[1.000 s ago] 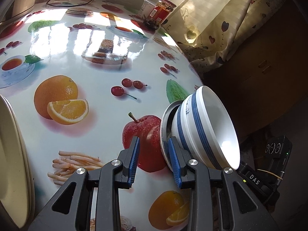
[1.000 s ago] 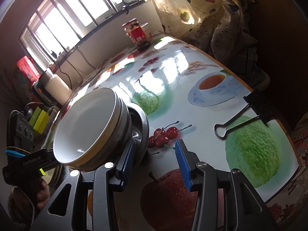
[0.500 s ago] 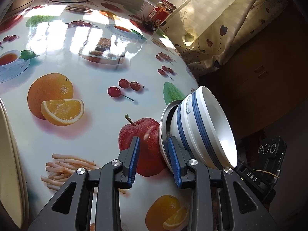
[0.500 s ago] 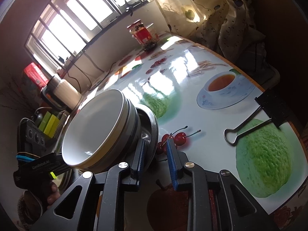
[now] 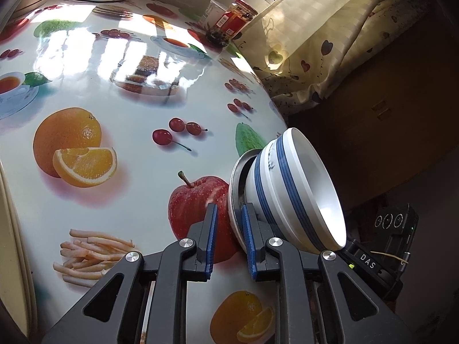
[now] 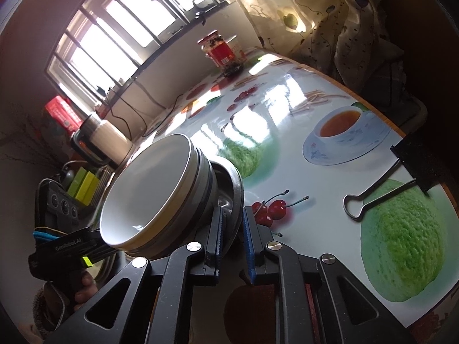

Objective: Organize plates and bowls

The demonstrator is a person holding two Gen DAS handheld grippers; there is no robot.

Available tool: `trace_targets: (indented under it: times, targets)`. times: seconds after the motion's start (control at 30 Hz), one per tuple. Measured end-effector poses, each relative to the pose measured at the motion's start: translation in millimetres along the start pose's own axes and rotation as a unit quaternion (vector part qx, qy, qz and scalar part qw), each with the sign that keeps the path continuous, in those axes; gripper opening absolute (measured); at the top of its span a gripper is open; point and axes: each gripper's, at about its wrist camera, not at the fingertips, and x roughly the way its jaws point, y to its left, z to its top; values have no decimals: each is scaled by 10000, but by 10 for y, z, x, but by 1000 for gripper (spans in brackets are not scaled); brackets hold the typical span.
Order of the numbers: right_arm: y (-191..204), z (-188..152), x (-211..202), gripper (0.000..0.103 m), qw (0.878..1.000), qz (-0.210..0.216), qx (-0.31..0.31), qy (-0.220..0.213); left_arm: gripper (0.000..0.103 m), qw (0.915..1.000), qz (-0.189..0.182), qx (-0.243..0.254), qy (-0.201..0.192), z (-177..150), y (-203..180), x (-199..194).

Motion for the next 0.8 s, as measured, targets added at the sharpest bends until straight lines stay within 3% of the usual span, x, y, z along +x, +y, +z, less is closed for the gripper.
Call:
trace_targets:
  times: [0.33, 0.8]
  targets:
    - [12, -14, -5, 15, 10000, 53, -16, -17, 9, 9999, -9, 129, -36, 0, -37, 2]
    - [-51, -29, -26, 15, 9997, 228, 17, -93, 8, 9995, 113, 276, -112, -13, -80, -15]
